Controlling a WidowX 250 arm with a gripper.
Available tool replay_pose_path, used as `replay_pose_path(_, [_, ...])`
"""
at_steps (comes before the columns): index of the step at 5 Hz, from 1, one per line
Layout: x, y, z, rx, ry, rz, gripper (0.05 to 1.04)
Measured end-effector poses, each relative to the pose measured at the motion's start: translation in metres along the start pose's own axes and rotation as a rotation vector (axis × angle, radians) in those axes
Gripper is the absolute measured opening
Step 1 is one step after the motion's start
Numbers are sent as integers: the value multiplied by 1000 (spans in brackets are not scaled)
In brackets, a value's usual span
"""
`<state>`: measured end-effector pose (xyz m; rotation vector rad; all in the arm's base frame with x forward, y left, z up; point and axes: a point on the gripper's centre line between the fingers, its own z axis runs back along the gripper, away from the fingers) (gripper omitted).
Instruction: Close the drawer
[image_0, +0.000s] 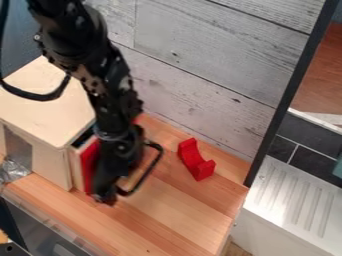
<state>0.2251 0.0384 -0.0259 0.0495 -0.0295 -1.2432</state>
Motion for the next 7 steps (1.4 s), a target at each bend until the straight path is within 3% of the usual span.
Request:
replay_pose_path(1, [-19,5,-3,5,46,12,998])
replay_pose_path(2, [-27,6,-3,4,52,5,998])
replay_pose_path(3, [-25,-1,5,-34,-6,-1,998])
replay_pose_path(4, [-9,-25,29,-84,-104,-11,999])
replay_pose_path(5, [11,-51,58,-99,-179,-66,999])
replay_pose_path(6, [-3,-61,81,-134,-194,40,999])
replay_pose_path(7, [-38,-64,101,-199,-183,258,999])
